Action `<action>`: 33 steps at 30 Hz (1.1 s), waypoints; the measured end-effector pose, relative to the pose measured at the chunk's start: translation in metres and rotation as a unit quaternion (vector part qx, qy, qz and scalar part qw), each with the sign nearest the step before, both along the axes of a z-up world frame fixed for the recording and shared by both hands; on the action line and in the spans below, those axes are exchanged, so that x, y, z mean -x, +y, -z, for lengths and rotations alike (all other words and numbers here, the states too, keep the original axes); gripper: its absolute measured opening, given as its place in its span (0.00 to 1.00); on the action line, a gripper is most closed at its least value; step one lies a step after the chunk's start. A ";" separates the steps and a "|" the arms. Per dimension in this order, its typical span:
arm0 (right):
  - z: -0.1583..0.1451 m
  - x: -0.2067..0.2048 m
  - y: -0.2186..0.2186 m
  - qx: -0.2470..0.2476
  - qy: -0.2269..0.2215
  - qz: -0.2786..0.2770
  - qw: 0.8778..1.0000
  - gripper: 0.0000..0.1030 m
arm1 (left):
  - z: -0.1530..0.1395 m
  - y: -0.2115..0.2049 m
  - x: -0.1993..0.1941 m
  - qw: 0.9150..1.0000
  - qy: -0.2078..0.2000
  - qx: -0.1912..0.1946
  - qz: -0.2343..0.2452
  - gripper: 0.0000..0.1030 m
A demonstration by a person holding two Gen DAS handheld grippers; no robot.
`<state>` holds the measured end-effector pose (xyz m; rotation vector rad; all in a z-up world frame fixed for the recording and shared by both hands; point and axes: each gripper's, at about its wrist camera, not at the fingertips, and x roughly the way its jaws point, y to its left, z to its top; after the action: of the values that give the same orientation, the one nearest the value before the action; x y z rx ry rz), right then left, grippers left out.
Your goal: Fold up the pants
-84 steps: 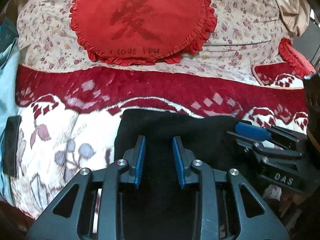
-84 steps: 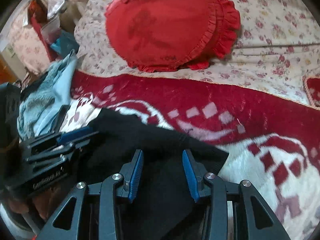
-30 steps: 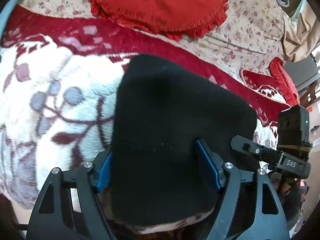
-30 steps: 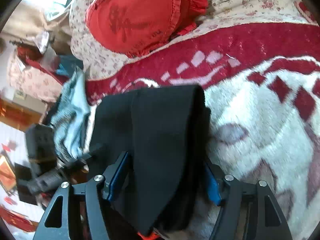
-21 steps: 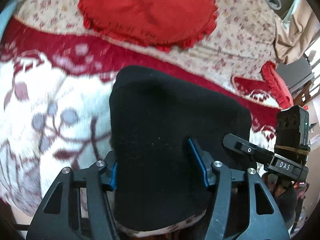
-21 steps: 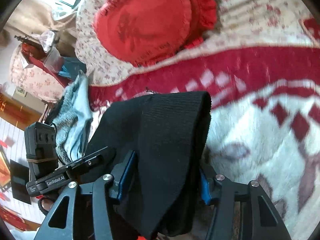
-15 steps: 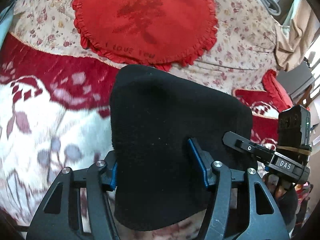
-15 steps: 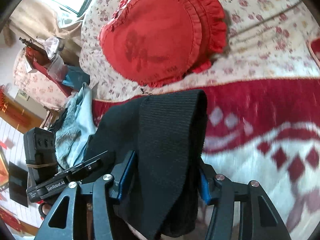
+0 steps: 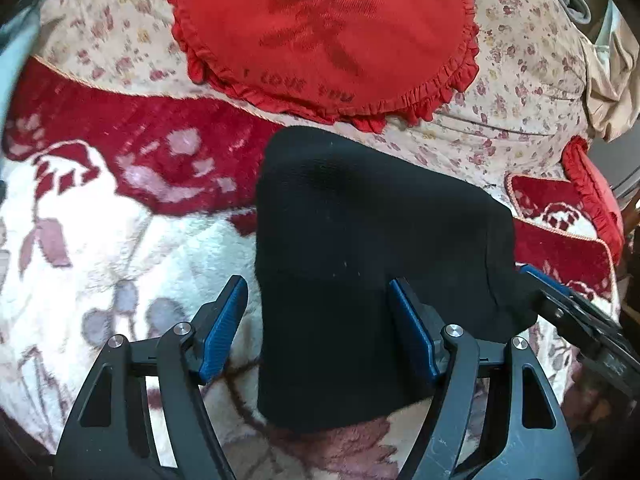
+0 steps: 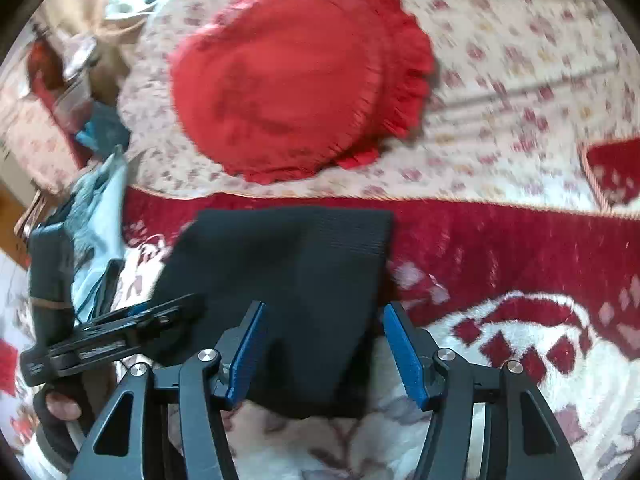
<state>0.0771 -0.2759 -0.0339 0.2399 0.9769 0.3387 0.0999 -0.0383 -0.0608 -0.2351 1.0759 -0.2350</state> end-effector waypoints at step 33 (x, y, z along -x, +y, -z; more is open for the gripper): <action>-0.057 0.068 0.040 0.075 -0.079 0.016 0.994 0.59 | -0.071 0.000 0.106 0.985 -0.120 -0.108 -0.057 0.71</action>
<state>0.0096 -0.2360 0.0229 0.0911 0.8362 0.2499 -0.0063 -0.0382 0.0098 -0.0703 0.8389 -0.0415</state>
